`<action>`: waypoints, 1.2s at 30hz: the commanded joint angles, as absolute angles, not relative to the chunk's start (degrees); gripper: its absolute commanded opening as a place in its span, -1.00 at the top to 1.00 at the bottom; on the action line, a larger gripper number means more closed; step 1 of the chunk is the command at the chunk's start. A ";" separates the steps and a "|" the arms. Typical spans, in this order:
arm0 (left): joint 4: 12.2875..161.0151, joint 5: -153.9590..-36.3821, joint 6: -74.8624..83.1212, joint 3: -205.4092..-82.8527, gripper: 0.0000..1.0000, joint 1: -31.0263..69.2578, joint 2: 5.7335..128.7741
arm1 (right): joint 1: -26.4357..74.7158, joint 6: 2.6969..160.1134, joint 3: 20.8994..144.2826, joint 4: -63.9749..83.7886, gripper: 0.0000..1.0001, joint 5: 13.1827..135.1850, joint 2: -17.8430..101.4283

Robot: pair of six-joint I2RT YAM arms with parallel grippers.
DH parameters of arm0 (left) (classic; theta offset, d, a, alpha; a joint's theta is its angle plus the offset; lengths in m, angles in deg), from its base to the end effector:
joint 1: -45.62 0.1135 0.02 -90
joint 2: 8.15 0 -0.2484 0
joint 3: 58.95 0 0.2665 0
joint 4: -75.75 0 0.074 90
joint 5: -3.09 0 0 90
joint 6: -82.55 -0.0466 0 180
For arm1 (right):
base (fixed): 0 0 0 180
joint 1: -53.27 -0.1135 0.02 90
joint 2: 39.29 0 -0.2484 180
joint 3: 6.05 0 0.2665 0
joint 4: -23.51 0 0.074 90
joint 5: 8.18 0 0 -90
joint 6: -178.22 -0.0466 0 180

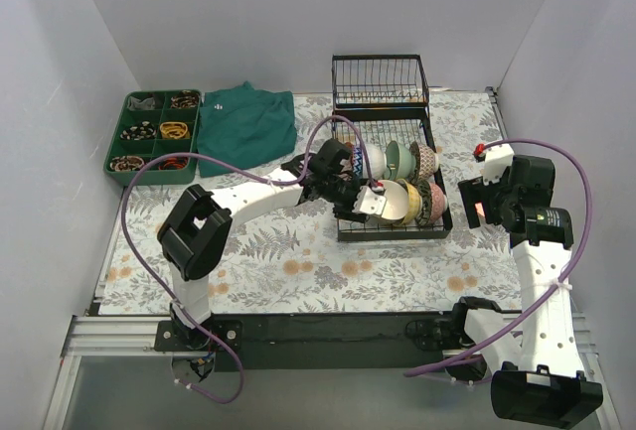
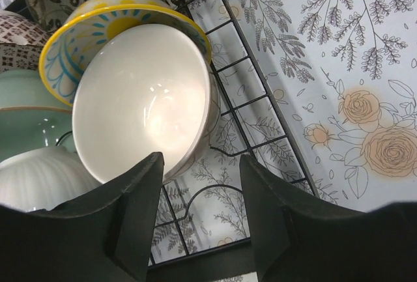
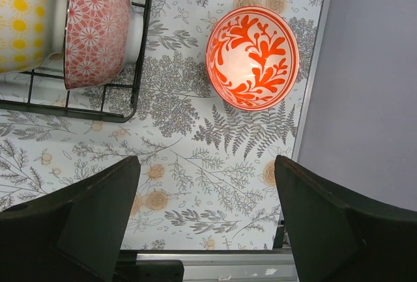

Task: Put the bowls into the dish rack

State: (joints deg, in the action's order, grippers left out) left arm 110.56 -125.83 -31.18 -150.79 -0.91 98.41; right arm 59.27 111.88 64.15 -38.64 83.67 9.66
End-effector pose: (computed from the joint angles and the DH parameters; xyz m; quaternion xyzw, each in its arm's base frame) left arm 0.2678 -0.3250 0.2000 0.6033 0.6572 -0.3709 0.2579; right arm 0.1952 -0.0220 0.3185 -0.1330 0.8997 -0.1205 0.3978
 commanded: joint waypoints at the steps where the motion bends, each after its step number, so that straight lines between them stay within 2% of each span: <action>1: 108.44 -124.88 -33.38 -152.99 0.01 -2.11 99.95 | 59.51 111.16 62.95 -37.05 -0.86 82.44 8.70; 6: 108.88 -123.04 -36.54 -153.52 0.06 -3.34 101.80 | 59.51 111.77 61.63 -36.87 -0.86 82.27 8.52; 9: 109.93 -121.89 -38.47 -153.87 0.17 -3.95 102.50 | 59.51 112.13 61.54 -36.78 -0.86 82.26 8.61; 13: 111.60 -119.53 -38.74 -154.40 0.51 -4.22 102.06 | 59.51 112.48 62.06 -36.52 -0.86 80.16 8.96; 24: 117.40 -115.83 -36.02 -154.40 1.00 -5.10 99.34 | 59.51 111.34 60.92 -34.59 -0.86 77.96 8.44; 36: 109.06 -119.17 -19.07 -154.93 1.00 -5.80 92.22 | 59.51 110.11 59.95 -35.20 -0.86 78.22 8.96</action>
State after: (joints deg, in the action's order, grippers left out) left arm 115.50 -117.13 -26.19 -152.82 -5.04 100.95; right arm 59.27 111.40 59.21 -36.41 78.67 8.11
